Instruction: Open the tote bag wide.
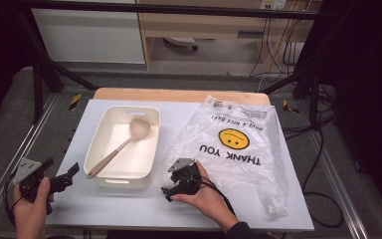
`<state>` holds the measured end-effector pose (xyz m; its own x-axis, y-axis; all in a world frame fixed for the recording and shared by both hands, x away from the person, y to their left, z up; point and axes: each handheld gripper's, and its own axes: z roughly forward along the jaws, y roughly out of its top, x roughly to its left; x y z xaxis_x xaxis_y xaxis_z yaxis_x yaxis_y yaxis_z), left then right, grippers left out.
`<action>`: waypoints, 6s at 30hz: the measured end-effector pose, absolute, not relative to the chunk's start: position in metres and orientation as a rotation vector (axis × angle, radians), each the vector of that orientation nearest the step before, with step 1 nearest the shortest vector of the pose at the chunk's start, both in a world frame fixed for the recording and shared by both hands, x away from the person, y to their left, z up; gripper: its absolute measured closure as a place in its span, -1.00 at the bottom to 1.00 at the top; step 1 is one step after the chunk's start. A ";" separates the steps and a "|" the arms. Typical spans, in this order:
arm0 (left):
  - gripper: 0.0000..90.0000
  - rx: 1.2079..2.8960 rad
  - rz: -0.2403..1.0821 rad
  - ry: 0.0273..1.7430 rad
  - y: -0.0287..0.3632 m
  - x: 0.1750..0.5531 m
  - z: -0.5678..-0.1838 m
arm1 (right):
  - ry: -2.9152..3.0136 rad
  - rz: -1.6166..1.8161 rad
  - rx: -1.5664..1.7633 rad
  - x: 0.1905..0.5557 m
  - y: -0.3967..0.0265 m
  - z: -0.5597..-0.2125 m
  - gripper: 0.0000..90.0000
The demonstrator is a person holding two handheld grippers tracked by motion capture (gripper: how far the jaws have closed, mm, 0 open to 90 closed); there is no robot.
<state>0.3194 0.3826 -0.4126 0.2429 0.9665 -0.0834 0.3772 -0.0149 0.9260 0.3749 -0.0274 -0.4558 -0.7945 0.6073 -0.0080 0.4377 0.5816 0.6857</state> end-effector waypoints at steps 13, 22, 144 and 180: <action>-0.87 1.569 0.782 1.296 0.382 0.319 -0.413 | 2.572 1.022 0.863 0.383 -0.032 -0.451 0.03; -0.87 1.568 0.782 1.296 0.383 0.319 -0.413 | 2.575 1.054 0.877 0.395 -0.033 -0.449 0.92; -0.87 1.605 0.765 1.291 0.378 0.321 -0.416 | 2.388 0.940 1.208 0.441 -0.164 -0.456 -0.90; -0.87 1.612 0.762 1.295 0.379 0.322 -0.417 | 2.292 0.970 1.207 0.451 -0.180 -0.453 0.31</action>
